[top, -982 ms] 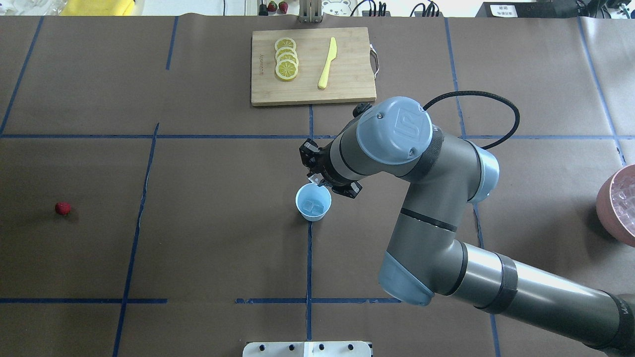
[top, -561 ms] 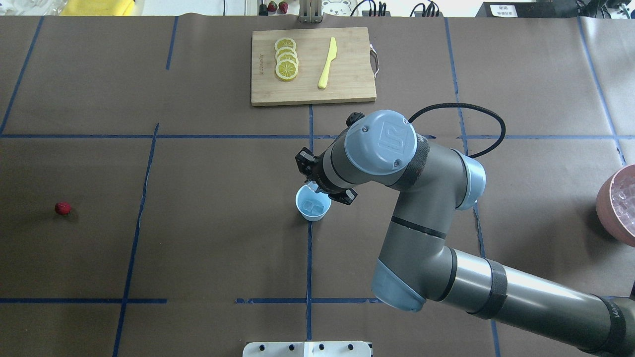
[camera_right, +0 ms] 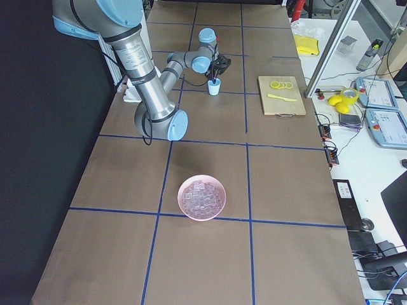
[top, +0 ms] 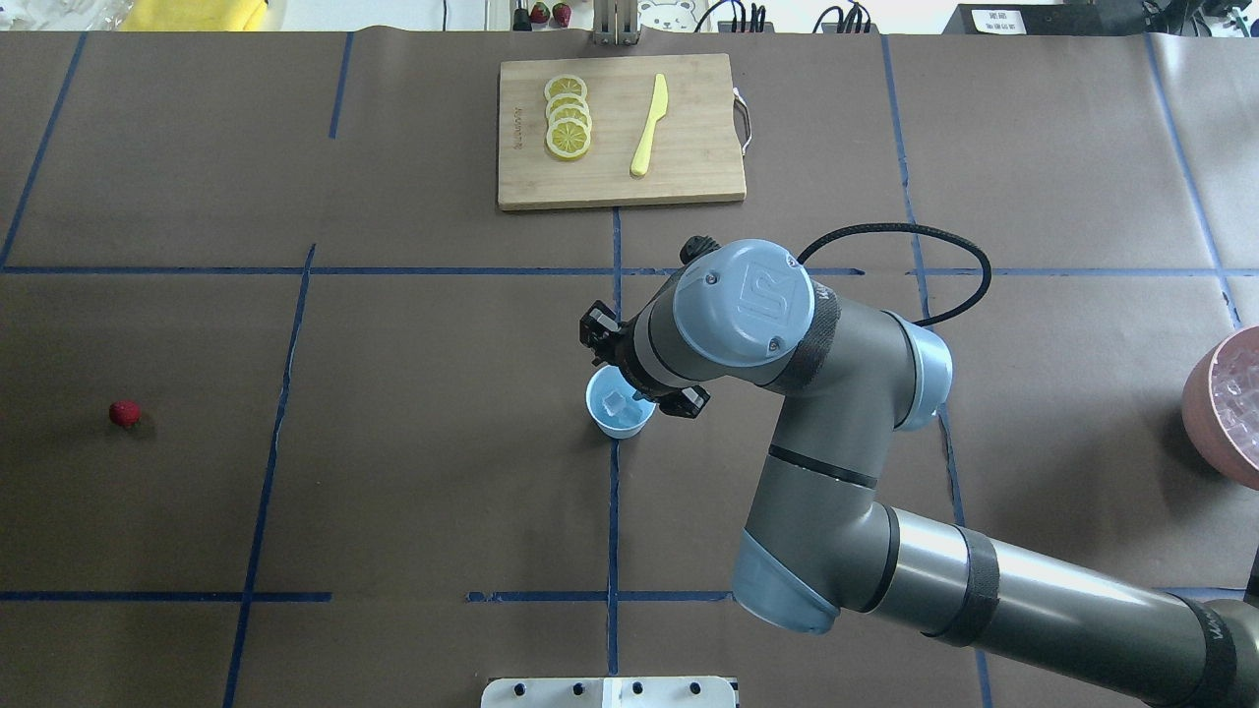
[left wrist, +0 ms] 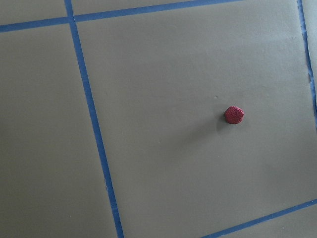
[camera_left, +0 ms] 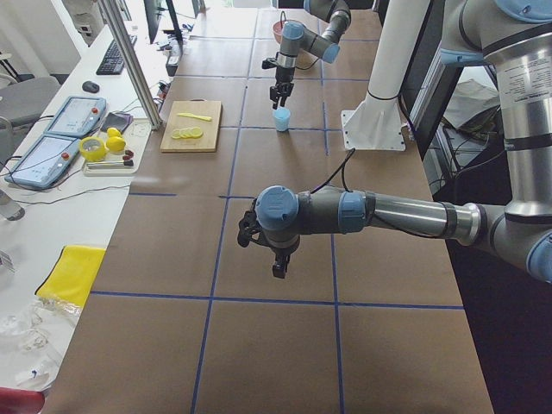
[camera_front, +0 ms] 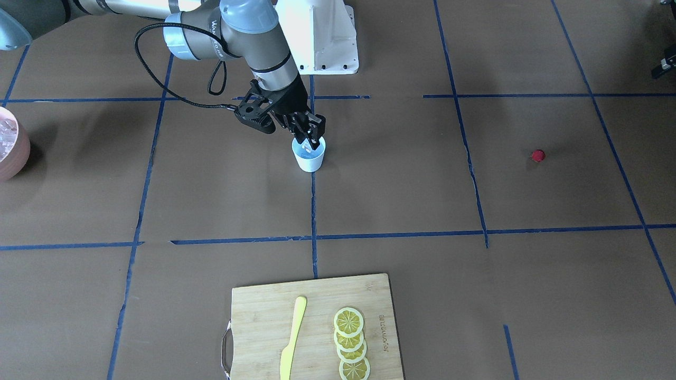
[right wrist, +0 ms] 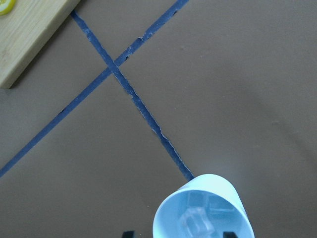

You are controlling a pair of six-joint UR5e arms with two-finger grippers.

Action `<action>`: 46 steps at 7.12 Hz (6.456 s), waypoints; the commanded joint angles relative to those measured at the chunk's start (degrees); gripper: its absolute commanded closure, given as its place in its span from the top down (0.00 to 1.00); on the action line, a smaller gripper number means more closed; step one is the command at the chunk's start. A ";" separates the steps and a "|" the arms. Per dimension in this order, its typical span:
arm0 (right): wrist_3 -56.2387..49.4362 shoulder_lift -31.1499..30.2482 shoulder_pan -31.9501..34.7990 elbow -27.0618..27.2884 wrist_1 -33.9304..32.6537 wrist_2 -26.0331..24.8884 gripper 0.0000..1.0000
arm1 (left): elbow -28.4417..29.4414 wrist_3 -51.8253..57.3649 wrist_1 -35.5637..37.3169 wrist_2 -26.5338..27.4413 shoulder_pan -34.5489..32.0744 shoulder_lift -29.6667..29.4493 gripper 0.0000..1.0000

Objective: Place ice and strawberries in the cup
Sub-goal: 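Open the right gripper to drop the ice cube into the cup, then withdraw the right gripper toward the bowl while the left gripper reaches toward the strawberry, then lower the left gripper onto the red strawberry and close it, then carry the strawberry with the left gripper over the light-blue cup, then open the left gripper to drop the strawberry into the cup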

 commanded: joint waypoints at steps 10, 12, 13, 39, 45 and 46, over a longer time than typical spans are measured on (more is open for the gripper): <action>-46.10 -43.38 34.63 23.82 -0.57 28.84 1.00 | 0.26 -30.88 -24.40 14.09 22.73 -0.06 1.00; -61.91 -48.86 44.32 21.81 -0.75 35.09 1.00 | 4.36 -45.10 -31.86 18.53 30.47 -3.21 1.00; -64.58 -49.57 45.49 20.75 -0.75 35.29 1.00 | 6.66 -51.35 -36.60 22.72 35.03 -4.01 1.00; -65.04 -50.81 46.03 21.00 -0.66 35.47 1.00 | 20.48 -103.98 -43.15 25.91 55.81 -52.71 0.00; -64.95 -51.16 46.03 21.00 -0.57 35.47 1.00 | 21.09 -103.80 -43.24 28.30 57.31 -53.77 0.15; -65.04 -51.16 46.03 21.00 -0.57 35.47 1.00 | 21.09 -103.80 -43.24 28.30 57.31 -53.77 0.16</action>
